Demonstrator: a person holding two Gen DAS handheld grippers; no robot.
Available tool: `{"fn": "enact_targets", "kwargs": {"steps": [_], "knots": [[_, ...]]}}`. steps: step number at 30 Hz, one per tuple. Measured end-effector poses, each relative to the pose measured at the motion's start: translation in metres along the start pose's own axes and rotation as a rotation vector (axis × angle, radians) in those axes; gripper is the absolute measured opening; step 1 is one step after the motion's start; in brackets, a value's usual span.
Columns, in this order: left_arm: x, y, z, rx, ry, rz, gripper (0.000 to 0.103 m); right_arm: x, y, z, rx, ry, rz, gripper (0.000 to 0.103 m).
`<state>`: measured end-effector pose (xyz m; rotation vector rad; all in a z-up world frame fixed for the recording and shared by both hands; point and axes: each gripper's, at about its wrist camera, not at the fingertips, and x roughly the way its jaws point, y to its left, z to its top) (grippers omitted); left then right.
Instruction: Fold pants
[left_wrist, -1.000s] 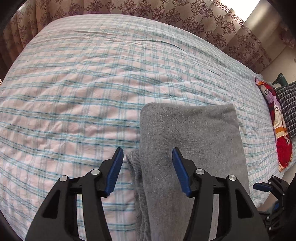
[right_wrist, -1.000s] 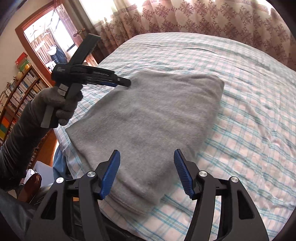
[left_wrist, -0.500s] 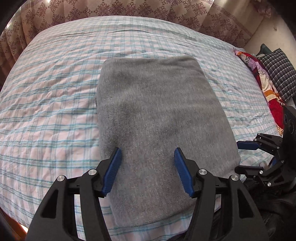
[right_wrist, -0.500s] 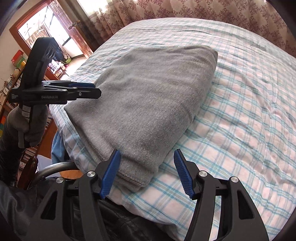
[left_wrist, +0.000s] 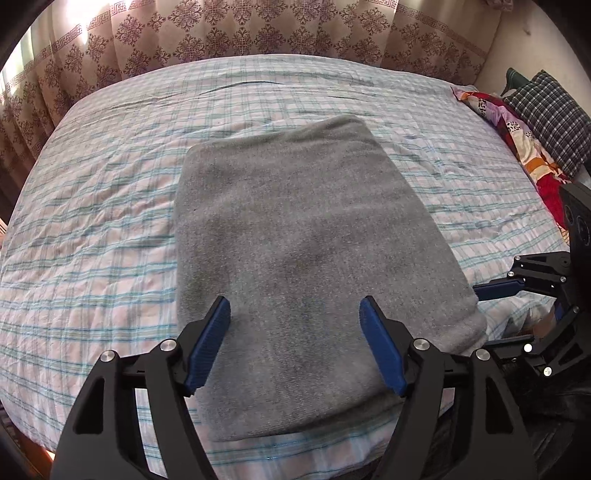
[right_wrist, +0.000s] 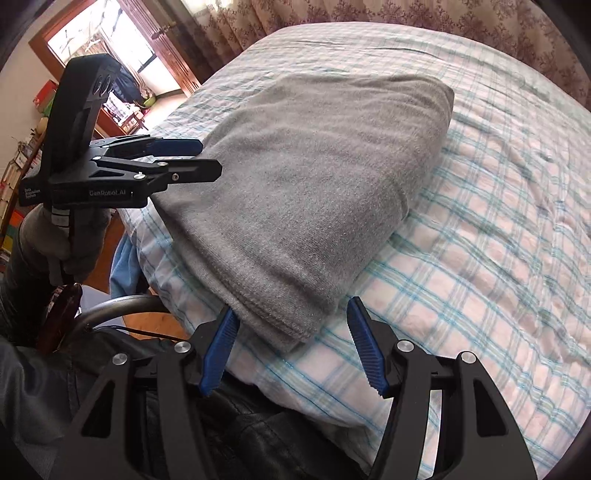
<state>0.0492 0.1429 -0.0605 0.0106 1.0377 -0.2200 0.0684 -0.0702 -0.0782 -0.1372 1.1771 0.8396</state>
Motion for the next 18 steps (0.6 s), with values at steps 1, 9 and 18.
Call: {"fn": "enact_targets", "kwargs": {"steps": [1, 9, 18], "knots": [[-0.003, -0.010, 0.003, 0.020, -0.008, -0.013, 0.074, -0.004, -0.003, 0.001, -0.001, -0.005, 0.007, 0.061], [-0.006, -0.083, 0.011, 0.180, -0.012, -0.127, 0.082, -0.029, -0.024, 0.013, 0.032, -0.054, 0.161, 0.061], [0.013, -0.085, 0.019, 0.142, 0.023, -0.145, 0.082, -0.056, -0.080, 0.004, 0.189, -0.144, 0.077, 0.061]]}}
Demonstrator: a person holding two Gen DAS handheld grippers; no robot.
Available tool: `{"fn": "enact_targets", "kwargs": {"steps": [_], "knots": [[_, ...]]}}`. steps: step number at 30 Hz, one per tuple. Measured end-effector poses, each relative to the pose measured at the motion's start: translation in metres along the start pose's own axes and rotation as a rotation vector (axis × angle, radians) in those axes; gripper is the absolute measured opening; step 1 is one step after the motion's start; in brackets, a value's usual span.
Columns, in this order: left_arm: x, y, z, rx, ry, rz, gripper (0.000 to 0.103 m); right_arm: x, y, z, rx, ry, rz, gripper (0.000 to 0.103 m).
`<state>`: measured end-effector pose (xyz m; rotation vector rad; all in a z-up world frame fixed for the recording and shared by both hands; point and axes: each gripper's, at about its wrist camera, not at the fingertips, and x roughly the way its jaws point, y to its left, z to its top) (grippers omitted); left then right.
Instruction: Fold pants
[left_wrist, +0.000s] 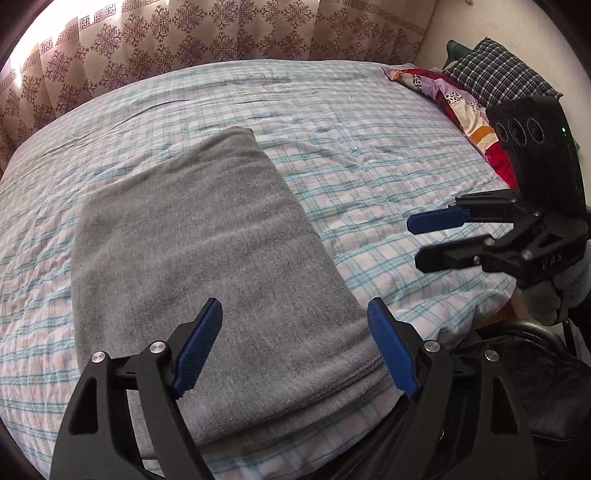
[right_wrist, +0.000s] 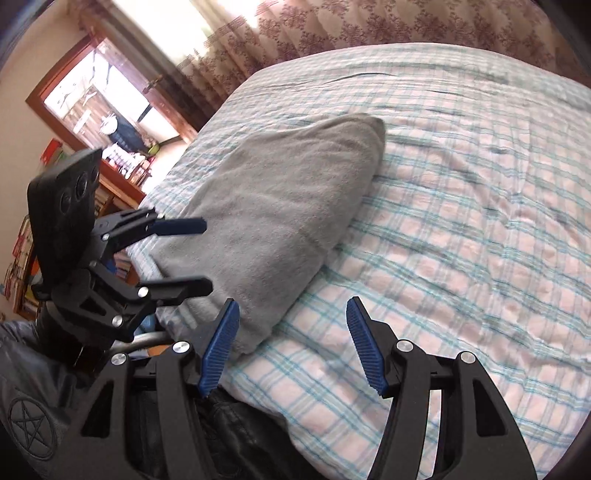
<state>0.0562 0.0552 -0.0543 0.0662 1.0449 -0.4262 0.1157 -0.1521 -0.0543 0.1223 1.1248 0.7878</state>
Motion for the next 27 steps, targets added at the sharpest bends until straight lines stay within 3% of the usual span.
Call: {"fn": "enact_targets", "kwargs": {"steps": [3, 6, 15, 16, 17, 20, 24, 27], "knots": [[0.017, -0.014, -0.005, 0.029, 0.042, -0.015, 0.082, 0.000, -0.027, 0.015, 0.130, -0.056, -0.045, 0.061], [0.030, -0.029, -0.018, 0.105, 0.057, 0.056, 0.082, 0.011, -0.040, 0.035, 0.191, -0.095, -0.068, 0.061], [0.034, -0.023, -0.029, 0.076, 0.050, 0.044, 0.082, 0.096, -0.059, 0.119, 0.326, -0.081, 0.015, 0.061], [0.034, -0.022, -0.029, 0.076, 0.049, 0.041, 0.082, 0.106, -0.063, 0.126, 0.339, -0.073, 0.011, 0.059], [0.034, -0.022, -0.029, 0.074, 0.048, 0.037, 0.082, 0.116, -0.066, 0.132, 0.347, -0.066, 0.001, 0.043], [0.035, -0.020, -0.030, 0.072, 0.043, 0.030, 0.082, 0.135, -0.070, 0.148, 0.355, -0.051, -0.014, 0.021], [0.037, -0.021, -0.031, 0.072, 0.038, 0.028, 0.081, 0.149, -0.061, 0.167, 0.309, -0.047, -0.093, 0.019], [0.039, -0.020, -0.030, 0.070, 0.039, 0.026, 0.081, 0.158, -0.063, 0.177, 0.313, -0.038, -0.100, 0.019]]}}
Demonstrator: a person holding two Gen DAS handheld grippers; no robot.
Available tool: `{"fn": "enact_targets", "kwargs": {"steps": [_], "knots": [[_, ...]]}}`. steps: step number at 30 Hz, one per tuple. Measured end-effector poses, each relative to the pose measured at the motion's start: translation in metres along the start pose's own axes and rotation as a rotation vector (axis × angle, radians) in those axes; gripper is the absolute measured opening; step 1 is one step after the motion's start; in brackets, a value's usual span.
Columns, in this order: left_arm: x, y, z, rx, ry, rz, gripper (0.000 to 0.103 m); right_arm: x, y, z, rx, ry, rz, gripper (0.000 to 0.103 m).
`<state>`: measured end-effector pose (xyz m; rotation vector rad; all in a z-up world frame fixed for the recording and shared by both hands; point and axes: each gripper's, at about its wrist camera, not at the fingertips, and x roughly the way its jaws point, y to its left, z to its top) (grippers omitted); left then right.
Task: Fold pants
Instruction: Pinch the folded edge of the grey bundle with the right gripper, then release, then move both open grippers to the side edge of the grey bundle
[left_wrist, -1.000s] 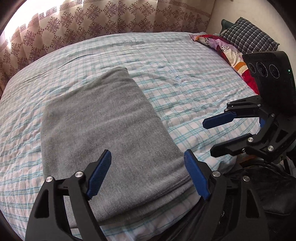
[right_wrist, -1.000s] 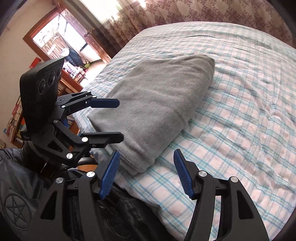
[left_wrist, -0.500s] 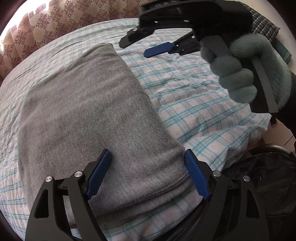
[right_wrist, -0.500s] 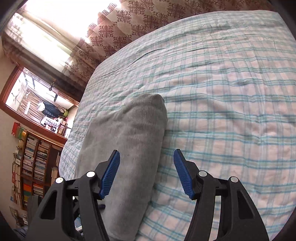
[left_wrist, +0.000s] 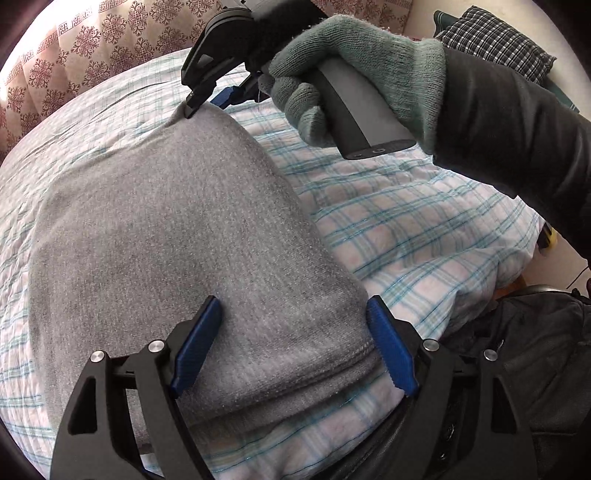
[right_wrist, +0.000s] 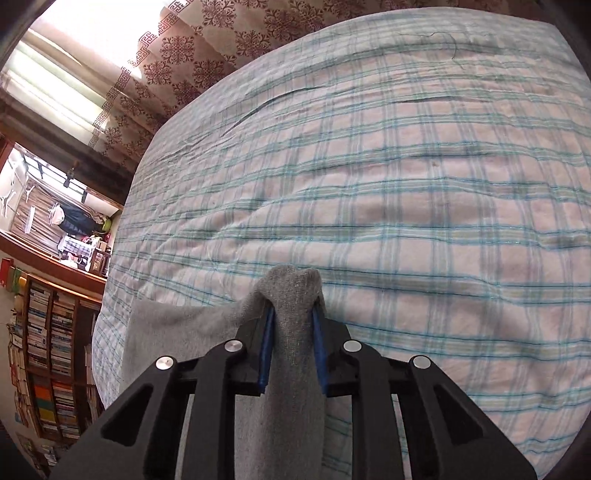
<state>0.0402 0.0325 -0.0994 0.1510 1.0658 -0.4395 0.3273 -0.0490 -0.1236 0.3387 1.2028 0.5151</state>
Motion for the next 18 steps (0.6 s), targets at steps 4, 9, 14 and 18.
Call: {"fn": "enact_targets", "kwargs": {"steps": [4, 9, 14, 18], "knots": [[-0.005, 0.004, 0.001, -0.028, -0.008, -0.033, 0.081, -0.004, 0.006, -0.005, -0.077, -0.001, -0.022, 0.025], [-0.017, 0.012, 0.004, -0.061, -0.025, -0.068, 0.085, -0.047, -0.008, -0.019, -0.068, -0.072, -0.019, 0.071], [-0.028, 0.020, 0.008, -0.093, -0.046, -0.015, 0.089, -0.076, -0.015, -0.050, -0.092, -0.076, -0.006, 0.071], [-0.042, 0.024, 0.012, -0.092, -0.090, 0.038, 0.092, -0.091, -0.008, -0.082, -0.148, -0.067, -0.001, 0.071]]}}
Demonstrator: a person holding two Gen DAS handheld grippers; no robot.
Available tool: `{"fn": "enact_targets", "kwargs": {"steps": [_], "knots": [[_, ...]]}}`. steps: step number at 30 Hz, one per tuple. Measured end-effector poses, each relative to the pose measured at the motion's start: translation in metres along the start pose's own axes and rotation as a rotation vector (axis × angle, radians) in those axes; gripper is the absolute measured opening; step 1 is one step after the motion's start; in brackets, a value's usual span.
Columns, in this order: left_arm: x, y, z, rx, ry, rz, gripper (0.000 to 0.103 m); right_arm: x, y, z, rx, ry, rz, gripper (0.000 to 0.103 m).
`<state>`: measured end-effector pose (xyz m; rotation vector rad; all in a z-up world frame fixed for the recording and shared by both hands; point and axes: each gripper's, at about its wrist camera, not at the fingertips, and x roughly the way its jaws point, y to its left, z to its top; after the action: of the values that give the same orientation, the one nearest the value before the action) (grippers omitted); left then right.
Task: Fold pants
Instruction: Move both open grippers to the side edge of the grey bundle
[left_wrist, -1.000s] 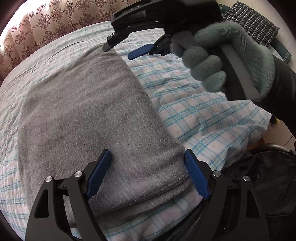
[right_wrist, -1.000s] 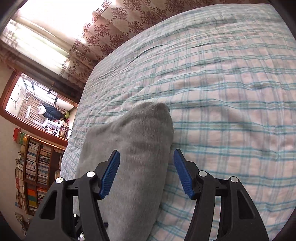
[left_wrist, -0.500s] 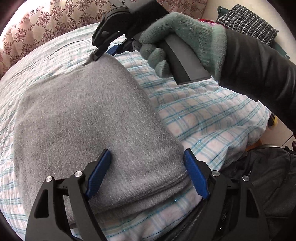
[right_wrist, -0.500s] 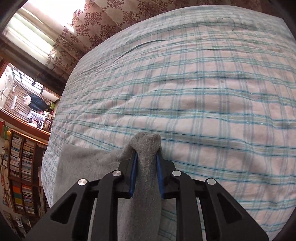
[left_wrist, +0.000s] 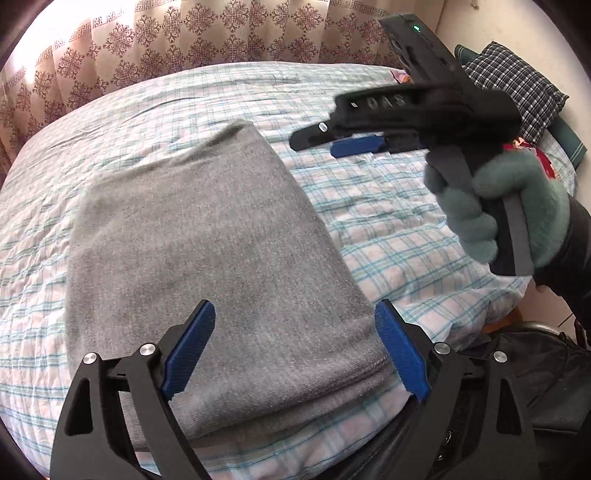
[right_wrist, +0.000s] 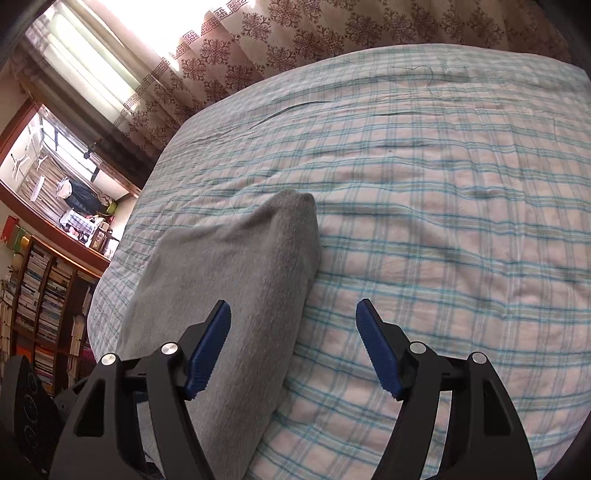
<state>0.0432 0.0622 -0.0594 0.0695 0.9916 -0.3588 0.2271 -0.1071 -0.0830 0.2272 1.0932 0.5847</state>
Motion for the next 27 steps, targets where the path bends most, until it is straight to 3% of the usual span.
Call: {"fn": "enact_targets", "kwargs": {"steps": [2, 9, 17, 27], "knots": [[-0.006, 0.002, 0.003, 0.009, -0.023, 0.054, 0.100, -0.007, 0.006, -0.013, -0.021, 0.006, 0.001, 0.071], [-0.015, 0.013, 0.010, 0.009, -0.042, 0.195, 0.100, -0.017, 0.021, -0.046, -0.040, 0.027, 0.030, 0.071], [-0.029, 0.030, 0.012, -0.033, -0.070, 0.238, 0.100, -0.020, 0.037, -0.079, -0.107, 0.093, 0.035, 0.071], [-0.011, 0.044, 0.005, -0.067, -0.008, 0.252, 0.100, -0.011, 0.051, -0.119, -0.161, 0.206, 0.056, 0.071]]}}
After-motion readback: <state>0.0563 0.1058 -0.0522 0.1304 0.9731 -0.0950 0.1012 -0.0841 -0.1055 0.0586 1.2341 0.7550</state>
